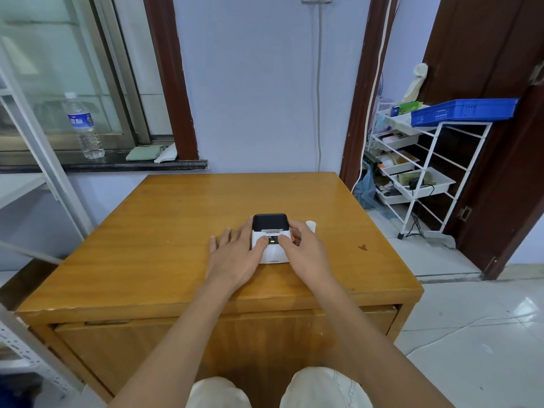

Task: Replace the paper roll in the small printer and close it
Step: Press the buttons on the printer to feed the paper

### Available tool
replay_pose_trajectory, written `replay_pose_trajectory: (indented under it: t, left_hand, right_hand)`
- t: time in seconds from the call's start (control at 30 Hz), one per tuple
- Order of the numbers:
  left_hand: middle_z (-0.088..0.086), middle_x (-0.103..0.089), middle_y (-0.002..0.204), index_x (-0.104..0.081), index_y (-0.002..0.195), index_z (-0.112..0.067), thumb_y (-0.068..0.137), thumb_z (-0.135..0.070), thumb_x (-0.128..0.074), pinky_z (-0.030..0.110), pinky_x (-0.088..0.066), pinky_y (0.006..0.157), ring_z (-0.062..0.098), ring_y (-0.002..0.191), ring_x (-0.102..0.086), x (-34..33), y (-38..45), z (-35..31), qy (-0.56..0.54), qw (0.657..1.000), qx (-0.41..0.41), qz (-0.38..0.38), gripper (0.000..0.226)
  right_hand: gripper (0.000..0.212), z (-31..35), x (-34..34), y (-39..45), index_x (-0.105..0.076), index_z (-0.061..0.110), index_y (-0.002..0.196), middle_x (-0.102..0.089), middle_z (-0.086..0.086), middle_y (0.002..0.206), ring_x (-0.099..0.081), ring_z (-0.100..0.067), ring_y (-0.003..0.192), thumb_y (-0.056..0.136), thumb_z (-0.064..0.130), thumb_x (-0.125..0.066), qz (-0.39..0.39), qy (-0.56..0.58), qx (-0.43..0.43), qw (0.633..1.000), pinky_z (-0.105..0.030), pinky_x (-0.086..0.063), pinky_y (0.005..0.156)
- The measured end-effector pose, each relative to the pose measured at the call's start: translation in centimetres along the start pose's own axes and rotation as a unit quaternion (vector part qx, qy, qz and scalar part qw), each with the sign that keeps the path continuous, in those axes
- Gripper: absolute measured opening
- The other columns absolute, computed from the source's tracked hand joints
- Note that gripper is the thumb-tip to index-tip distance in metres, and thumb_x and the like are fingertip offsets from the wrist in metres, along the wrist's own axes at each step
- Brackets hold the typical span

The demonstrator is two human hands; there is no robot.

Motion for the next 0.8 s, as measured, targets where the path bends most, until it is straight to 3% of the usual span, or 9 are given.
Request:
replay_pose_trajectory:
  t: [0.17,0.43,0.57,0.8]
  left_hand:
    - [-0.003,-0.031,0.171,-0.003,0.166,-0.038,0.098,-0.066,-0.013,0.054,-0.001,0.128,0.025,0.161,-0.011,0.0,-0.07,-0.06,-0.002,1.0,0.0,-0.001,0.074]
    - [-0.001,-0.037,0.168,-0.022,0.163,-0.031,0.101,-0.061,-0.02,0.053,-0.003,0.128,0.026,0.16,-0.013,0.24,-0.29,-0.2,-0.014,1.0,0.003,-0.011,0.069]
    - [-0.003,-0.039,0.166,-0.025,0.161,-0.031,0.1,-0.061,-0.02,0.053,-0.003,0.127,0.025,0.159,-0.014,0.1,-0.05,-0.15,-0.016,1.0,0.002,-0.013,0.068]
    - [-0.003,-0.043,0.162,-0.03,0.158,-0.029,0.1,-0.061,-0.019,0.052,-0.005,0.127,0.023,0.157,-0.018,0.28,-0.17,-0.22,-0.008,1.0,-0.001,-0.022,0.067]
  right_hand:
    - [0.045,0.36,-0.01,-0.55,-0.055,0.036,0.144,-0.061,0.02,0.108,-0.062,-0.015,0.114,0.1,0.042,-0.052,-0.01,-0.052,0.015,0.999,-0.044,-0.058,0.091]
    - [0.045,0.31,-0.02,-0.54,-0.056,0.037,0.143,-0.067,0.018,0.113,-0.063,-0.016,0.111,0.099,0.043,-0.051,-0.012,-0.06,0.012,0.998,-0.043,-0.058,0.088]
    - [0.048,0.39,-0.2,-0.59,-0.056,0.039,0.14,-0.07,0.017,0.111,-0.065,-0.016,0.105,0.094,0.049,-0.043,-0.014,-0.071,0.017,0.997,-0.043,-0.059,0.081]
    - [0.05,0.32,-0.43,-0.59,-0.057,0.043,0.139,-0.068,0.018,0.109,-0.063,-0.014,0.105,0.093,0.054,-0.04,-0.012,-0.075,0.021,0.997,-0.043,-0.059,0.082]
Point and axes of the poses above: each hand's wrist, its own y-axis towards the middle knuckle, its own x-axis out of the back of the hand, z = x × y, the point moved 10 cm from there along y, towards the middle knuckle
